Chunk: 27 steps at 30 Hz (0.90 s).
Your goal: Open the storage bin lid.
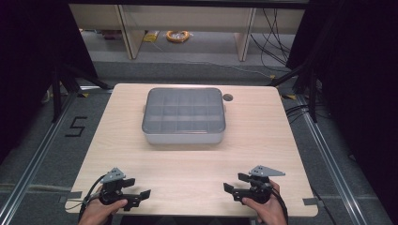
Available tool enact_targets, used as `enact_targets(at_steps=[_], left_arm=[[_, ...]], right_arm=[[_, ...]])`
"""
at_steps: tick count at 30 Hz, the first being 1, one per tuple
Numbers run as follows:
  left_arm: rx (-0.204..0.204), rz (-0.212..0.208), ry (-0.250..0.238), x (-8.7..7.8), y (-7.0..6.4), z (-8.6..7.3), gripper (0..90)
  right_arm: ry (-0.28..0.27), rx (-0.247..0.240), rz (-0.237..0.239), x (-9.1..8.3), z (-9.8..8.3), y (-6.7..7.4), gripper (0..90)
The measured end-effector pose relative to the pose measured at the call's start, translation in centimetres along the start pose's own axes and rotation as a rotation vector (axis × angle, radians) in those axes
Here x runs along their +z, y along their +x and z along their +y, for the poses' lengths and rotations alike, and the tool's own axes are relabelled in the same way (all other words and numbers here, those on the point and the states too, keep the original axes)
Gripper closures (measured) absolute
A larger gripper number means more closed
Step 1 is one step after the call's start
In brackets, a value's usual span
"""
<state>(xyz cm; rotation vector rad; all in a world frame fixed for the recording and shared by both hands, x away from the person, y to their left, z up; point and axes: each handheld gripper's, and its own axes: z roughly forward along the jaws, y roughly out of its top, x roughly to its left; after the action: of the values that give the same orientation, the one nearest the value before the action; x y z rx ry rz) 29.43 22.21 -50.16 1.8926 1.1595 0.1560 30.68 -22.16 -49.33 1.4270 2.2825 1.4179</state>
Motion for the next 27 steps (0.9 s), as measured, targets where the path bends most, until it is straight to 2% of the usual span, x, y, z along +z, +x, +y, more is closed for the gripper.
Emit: enact_targets(at_steps=[1,2,3,4,5,9,11,12,13,17,19,20,21,22,23,24,25,26,27], left_arm=[[0.006,0.01,0.005,-0.1,0.2,0.1,15.0],[-0.004,0.009,0.0,-0.1,0.4,0.2,15.0],[-0.009,0.013,-0.011,-0.1,0.5,0.3,15.0],[-0.009,0.013,-0.011,-0.1,0.5,0.3,15.0],[-0.01,0.022,-0.024,-0.3,0.8,0.6,15.0],[-0.029,0.037,-0.036,-0.3,1.4,1.0,15.0],[-0.033,0.037,-0.037,-0.3,1.5,1.0,15.0],[-0.04,0.036,-0.033,-0.1,1.6,1.2,15.0],[-0.042,0.038,-0.035,0.0,1.7,1.3,15.0],[-0.04,0.046,-0.051,-0.1,1.9,1.8,15.0],[-0.046,0.055,-0.066,-0.1,2.2,2.3,15.0],[-0.057,0.057,-0.071,-0.1,2.3,2.5,15.0],[-0.049,0.062,-0.069,-0.1,2.4,2.6,15.0],[-0.05,0.062,-0.08,0.0,2.4,2.7,15.0],[-0.053,0.058,-0.08,0.1,2.5,2.8,15.0],[-0.053,0.055,-0.075,0.0,2.6,2.9,15.0],[-0.059,0.052,-0.079,0.1,2.6,3.0,15.0],[-0.061,0.058,-0.081,0.2,2.6,3.1,15.0],[-0.06,0.052,-0.074,0.2,2.7,3.2,15.0]], right_arm=[[0.0,-0.033,0.017,0.1,0.3,-0.4,21.9],[-0.004,-0.055,-0.009,0.1,0.6,-0.6,21.9],[0.003,-0.001,0.01,0.2,0.7,-0.2,21.8],[0.003,-0.001,0.01,0.2,0.7,-0.2,21.8],[-0.02,-0.055,0.002,0.4,1.2,-0.8,21.6],[-0.019,-0.021,0.002,0.5,1.9,-0.8,21.6],[-0.026,-0.022,0.002,0.6,2.0,-0.8,21.6],[-0.025,-0.054,-0.005,0.8,2.4,-1.3,21.6],[-0.015,-0.048,-0.017,0.9,2.5,-1.3,21.6],[-0.027,-0.043,0.002,1.2,2.9,-1.6,21.6],[-0.03,-0.054,-0.021,1.4,3.4,-1.9,21.7],[-0.033,-0.012,0.003,1.5,3.6,-1.8,21.7],[-0.041,-0.053,-0.02,1.5,3.9,-2.2,21.8],[-0.05,-0.026,-0.011,1.6,4.0,-2.2,21.8],[-0.044,-0.032,0.0,1.5,4.2,-2.4,21.8],[-0.052,-0.015,0.003,1.6,4.4,-2.4,21.9],[-0.062,-0.025,-0.003,1.6,4.6,-2.6,22.0],[-0.053,0.016,-0.011,1.5,4.7,-2.4,22.1],[-0.079,-0.026,-0.009,1.6,4.9,-2.8,22.1]])
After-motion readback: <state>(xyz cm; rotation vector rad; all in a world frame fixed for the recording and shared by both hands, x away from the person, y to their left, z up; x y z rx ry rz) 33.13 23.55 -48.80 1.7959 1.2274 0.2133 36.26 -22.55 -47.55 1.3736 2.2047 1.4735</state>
